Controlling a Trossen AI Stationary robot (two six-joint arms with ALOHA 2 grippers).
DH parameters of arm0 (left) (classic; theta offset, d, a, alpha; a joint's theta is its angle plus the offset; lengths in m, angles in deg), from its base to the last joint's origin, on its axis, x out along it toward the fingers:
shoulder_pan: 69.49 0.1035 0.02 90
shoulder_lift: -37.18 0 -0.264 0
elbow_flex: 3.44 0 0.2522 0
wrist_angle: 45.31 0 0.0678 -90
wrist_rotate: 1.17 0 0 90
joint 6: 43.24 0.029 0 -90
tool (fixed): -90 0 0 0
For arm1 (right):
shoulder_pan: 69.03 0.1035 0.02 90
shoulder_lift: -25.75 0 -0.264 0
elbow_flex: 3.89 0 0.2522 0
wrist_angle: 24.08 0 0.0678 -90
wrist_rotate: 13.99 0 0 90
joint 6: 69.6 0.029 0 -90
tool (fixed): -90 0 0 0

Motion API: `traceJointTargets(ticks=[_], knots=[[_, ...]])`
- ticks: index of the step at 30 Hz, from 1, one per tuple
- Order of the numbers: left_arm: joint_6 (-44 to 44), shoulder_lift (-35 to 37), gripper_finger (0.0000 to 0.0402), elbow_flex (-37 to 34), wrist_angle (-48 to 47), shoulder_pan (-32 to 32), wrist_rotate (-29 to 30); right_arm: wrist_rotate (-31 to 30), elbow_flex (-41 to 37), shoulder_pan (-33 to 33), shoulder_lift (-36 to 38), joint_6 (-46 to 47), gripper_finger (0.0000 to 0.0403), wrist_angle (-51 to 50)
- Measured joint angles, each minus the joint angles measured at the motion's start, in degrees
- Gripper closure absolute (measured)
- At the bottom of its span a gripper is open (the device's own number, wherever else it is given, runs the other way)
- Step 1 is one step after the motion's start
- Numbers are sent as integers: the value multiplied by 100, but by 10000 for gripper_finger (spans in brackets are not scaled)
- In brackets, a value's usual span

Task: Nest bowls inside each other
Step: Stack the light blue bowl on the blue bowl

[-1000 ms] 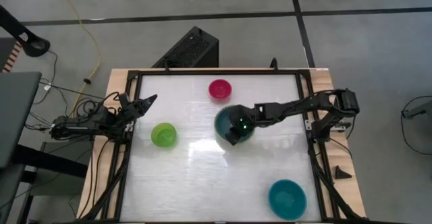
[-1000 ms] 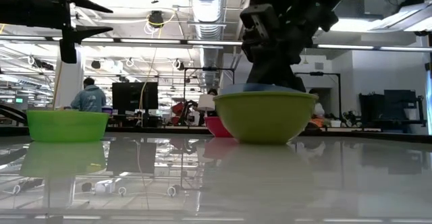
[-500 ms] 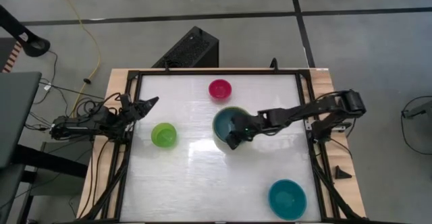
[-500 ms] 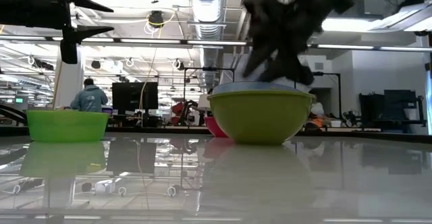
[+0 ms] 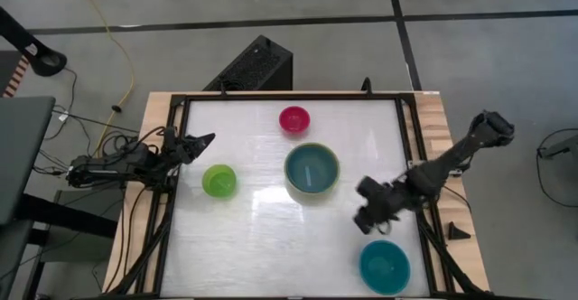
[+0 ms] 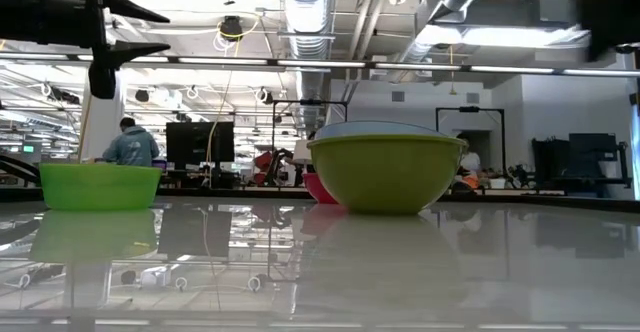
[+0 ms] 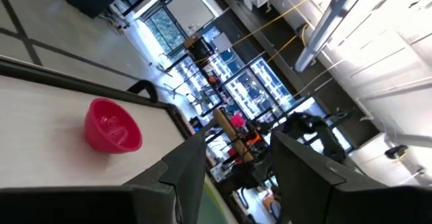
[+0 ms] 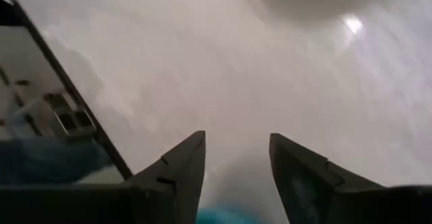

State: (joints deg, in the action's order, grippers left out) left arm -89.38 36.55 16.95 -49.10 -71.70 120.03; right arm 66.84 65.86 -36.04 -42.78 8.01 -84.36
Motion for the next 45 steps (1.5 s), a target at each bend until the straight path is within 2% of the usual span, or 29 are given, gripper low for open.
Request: traceJointTargets(ticks=[7, 18, 26, 34, 37, 39, 44, 45], knots=[[-1, 0, 246, -4, -180, 0, -10, 2, -2, 1449, -134, 1909, 209, -1069], [-14, 2, 246, -4, -174, 0, -43, 23, -2, 2878, -848, 3400, 203, -709], [-20, 2, 246, -4, -181, 0, -41, 220, -2, 3312, -1489, 4050, 203, -525], [-22, 1, 246, -4, -198, 0, -33, 222, -2, 3199, -2085, 4065, 206, 223], [-47, 1, 246, -4, -197, 2, 13, 168, -2, 3103, -2281, 4046, 224, 730], [-58, 1, 246, -4, -198, 0, 42, 145, -2, 3015, -2421, 4034, 250, 1034], [-66, 2, 246, -4, -196, 0, 108, -494, 0, 2778, -2615, 3746, 366, 1812], [-66, 1, 246, -4, -196, 0, 108, -716, -2, 2723, -2619, 3758, 370, 1879]])
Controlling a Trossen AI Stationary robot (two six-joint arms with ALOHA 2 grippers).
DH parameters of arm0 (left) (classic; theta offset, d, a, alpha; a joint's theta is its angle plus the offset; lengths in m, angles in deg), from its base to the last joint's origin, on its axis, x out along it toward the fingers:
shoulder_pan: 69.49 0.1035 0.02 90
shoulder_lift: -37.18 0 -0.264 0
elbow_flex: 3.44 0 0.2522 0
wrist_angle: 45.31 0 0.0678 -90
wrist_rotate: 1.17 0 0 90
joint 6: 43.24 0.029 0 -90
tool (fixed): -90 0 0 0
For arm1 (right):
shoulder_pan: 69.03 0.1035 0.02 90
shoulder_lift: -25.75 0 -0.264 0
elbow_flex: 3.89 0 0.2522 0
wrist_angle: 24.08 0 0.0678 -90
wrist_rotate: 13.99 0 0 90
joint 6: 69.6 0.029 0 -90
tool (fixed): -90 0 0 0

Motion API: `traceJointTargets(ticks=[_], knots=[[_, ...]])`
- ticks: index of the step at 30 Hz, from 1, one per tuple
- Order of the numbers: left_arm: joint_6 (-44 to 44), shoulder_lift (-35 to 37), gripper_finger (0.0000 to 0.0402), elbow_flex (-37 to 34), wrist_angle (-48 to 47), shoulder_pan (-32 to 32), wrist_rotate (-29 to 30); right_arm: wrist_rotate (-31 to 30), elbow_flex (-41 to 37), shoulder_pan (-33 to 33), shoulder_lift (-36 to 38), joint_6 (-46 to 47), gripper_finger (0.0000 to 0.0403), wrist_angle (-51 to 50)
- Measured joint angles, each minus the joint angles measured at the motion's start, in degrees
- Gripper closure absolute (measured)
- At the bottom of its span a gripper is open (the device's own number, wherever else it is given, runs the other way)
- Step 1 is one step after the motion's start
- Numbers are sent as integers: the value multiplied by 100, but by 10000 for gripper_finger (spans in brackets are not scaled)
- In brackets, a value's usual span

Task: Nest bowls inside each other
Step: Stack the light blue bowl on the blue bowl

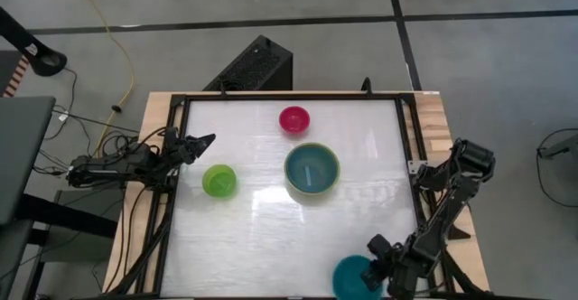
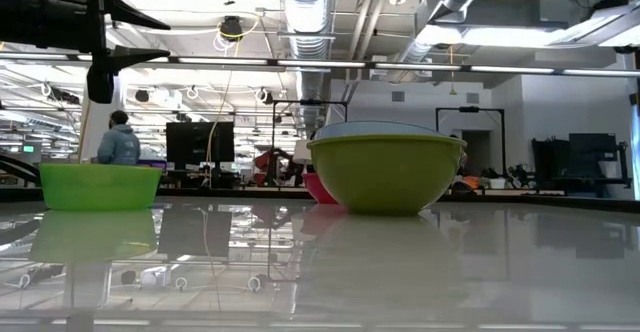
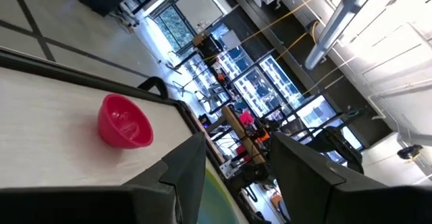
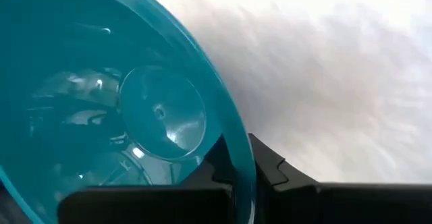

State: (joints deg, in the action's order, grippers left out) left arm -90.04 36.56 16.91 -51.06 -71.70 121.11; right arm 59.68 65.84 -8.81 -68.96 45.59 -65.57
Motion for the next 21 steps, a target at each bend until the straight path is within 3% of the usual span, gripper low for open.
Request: traceJointTargets(ticks=[9, 16, 21], knots=[[-135, -1, 246, 0, 2, 0, -9, -1207, 0, -798, 234, -508, 370, 24], [-236, -1, 246, 0, 0, 0, -174, -1702, 0, -1517, 647, -1820, 370, 399], [-234, 1, 246, 0, 0, 0, -239, -2597, 0, -1800, 1159, -3109, 370, 1044]])
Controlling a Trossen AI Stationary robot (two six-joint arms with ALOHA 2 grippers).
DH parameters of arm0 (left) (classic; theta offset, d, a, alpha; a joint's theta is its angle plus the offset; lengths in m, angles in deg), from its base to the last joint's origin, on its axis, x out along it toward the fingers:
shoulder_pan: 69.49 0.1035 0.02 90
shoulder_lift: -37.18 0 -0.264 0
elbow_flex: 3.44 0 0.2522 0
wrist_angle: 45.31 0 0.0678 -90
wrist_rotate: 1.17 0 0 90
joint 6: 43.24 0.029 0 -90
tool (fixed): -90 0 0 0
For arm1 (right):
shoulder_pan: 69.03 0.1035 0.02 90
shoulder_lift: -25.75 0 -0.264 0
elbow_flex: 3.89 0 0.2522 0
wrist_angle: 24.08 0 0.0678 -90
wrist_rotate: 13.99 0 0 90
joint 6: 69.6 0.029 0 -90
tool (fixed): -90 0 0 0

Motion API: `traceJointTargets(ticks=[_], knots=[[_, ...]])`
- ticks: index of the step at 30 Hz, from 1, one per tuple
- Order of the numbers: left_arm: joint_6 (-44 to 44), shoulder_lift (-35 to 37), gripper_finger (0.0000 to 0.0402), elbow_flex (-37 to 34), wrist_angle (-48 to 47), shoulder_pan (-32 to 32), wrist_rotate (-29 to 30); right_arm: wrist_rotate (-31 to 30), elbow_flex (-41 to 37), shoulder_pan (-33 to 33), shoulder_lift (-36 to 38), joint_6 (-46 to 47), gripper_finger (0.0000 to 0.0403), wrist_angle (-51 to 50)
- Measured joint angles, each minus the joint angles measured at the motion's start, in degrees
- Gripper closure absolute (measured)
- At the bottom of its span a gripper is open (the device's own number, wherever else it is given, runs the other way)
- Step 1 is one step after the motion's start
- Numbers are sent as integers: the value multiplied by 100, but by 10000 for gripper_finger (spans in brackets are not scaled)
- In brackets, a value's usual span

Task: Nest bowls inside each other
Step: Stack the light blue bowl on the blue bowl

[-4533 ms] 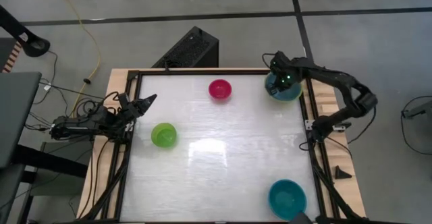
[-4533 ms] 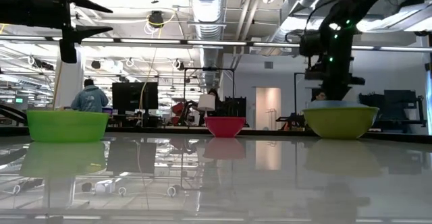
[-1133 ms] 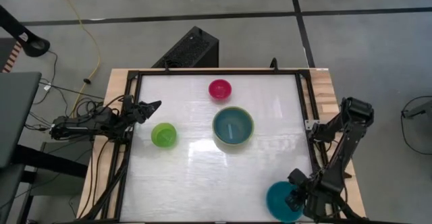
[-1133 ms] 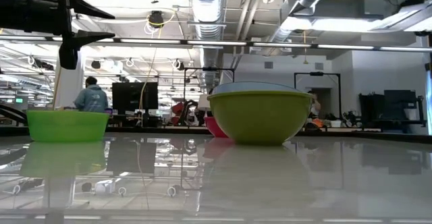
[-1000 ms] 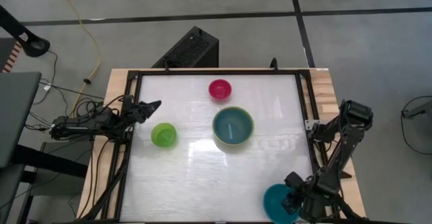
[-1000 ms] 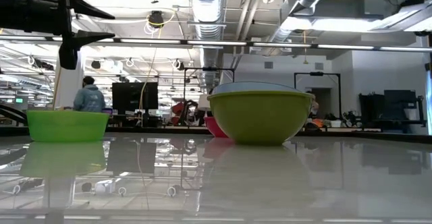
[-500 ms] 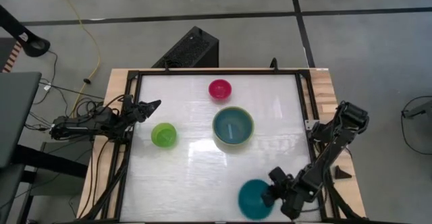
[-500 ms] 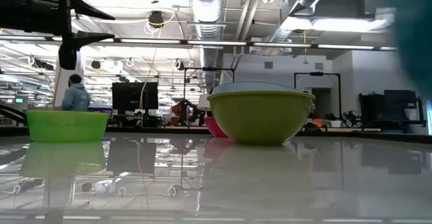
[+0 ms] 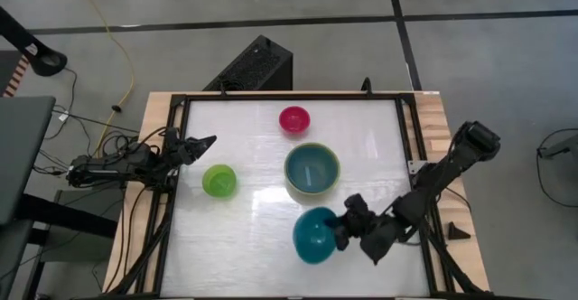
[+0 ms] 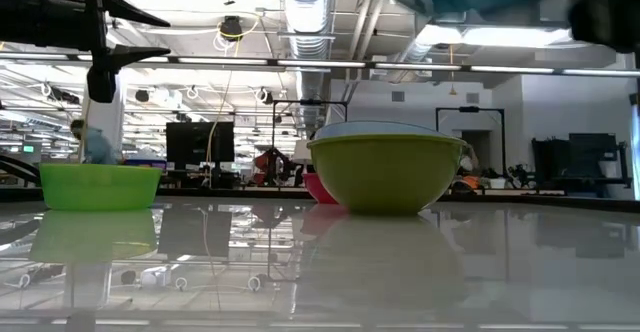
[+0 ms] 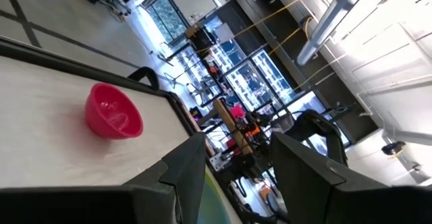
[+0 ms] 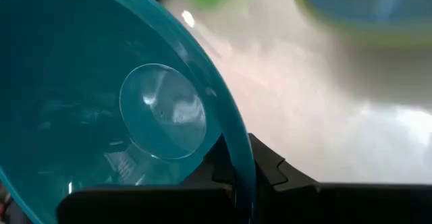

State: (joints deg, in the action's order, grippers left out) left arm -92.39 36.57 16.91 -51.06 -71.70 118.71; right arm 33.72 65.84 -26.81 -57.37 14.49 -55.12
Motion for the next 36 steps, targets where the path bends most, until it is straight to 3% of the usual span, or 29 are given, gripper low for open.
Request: traceJointTargets(ticks=[6, 13, 24, 36], knots=[[40, -1, 246, 0, -13, 1, -3, -438, 0, -275, 708, -1074, 370, -13], [42, -2, 246, 0, -129, 2, 13, -59, 0, -990, 1337, -1680, 370, -441], [-8, -2, 246, 0, -79, 0, 104, 2976, 0, -3243, 1608, -3498, 370, -614], [-175, -1, 246, 0, -79, 1, 151, 6070, 0, -5803, 1267, -5312, 370, -960]])
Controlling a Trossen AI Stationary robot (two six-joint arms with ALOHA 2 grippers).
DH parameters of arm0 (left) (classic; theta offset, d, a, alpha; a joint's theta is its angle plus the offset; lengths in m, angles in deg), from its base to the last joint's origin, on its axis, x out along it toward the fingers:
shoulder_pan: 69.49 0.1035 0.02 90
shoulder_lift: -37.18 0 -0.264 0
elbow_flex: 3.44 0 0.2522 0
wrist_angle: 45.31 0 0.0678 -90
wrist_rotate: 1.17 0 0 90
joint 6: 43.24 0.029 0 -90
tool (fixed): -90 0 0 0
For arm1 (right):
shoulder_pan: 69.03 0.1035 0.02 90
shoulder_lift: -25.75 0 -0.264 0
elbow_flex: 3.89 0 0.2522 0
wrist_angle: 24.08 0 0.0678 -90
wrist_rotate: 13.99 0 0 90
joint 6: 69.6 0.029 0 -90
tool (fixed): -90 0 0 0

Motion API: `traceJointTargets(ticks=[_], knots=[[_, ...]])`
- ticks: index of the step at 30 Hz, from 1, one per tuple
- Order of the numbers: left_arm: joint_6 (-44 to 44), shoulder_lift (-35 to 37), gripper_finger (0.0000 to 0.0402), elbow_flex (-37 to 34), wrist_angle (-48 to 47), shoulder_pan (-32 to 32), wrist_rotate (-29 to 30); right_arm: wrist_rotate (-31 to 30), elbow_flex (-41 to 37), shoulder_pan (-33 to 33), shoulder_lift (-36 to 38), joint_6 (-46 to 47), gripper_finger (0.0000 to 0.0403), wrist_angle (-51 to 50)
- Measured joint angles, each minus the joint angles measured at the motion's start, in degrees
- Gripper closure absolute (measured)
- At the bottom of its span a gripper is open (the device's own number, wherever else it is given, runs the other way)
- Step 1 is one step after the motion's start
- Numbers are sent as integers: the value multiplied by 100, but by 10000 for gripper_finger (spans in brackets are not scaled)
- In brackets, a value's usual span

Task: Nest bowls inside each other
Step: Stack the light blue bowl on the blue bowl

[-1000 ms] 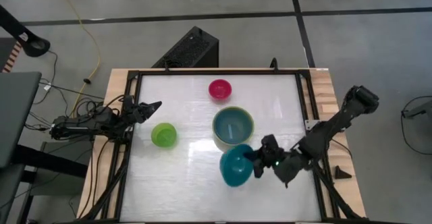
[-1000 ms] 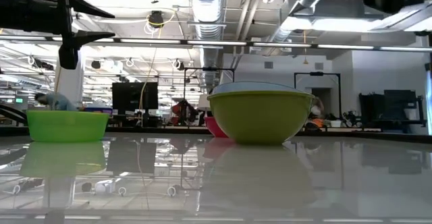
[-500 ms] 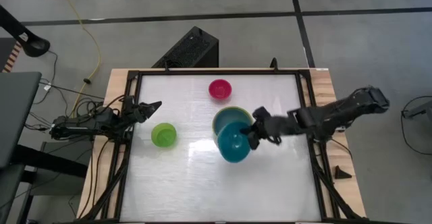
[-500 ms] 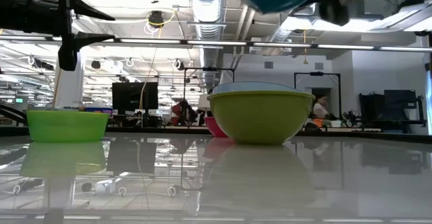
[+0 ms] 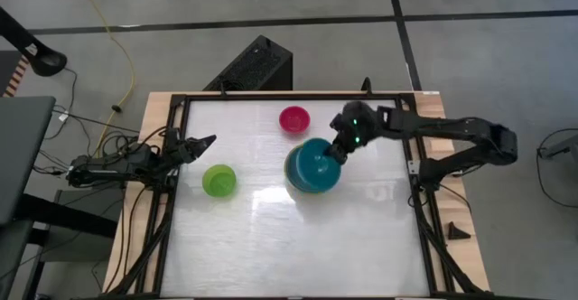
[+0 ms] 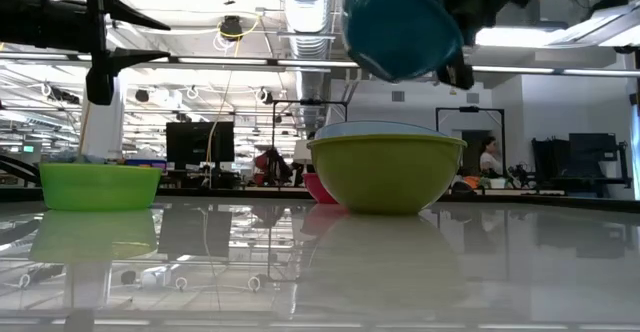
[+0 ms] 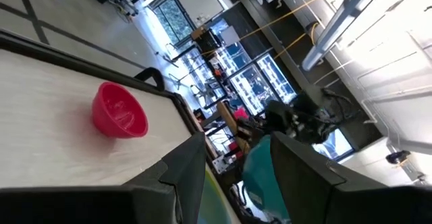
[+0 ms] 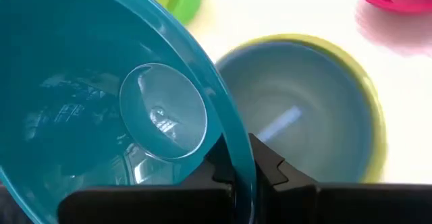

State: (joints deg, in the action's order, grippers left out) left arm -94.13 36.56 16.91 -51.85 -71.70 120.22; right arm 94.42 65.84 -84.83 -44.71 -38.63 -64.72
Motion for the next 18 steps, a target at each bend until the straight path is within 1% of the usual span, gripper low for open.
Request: traceJointTargets(ticks=[2, 4, 8, 13, 18], knots=[[-19, 2, 246, 0, 0, 2, 37, 309, 1, -260, -111, -148, 370, 40], [-37, 2, 246, 0, 20, 2, 71, 414, 1, -398, -248, -316, 370, -53], [-71, -1, 246, 0, 20, 2, 127, 466, 12, -436, -595, -542, 370, -86], [-83, -1, 246, 0, 21, 0, 213, 231, 441, -310, -1260, -946, 370, -643], [-123, -1, 246, 0, 22, 2, 274, -138, 1195, -254, -2008, -1385, 370, -1457]])
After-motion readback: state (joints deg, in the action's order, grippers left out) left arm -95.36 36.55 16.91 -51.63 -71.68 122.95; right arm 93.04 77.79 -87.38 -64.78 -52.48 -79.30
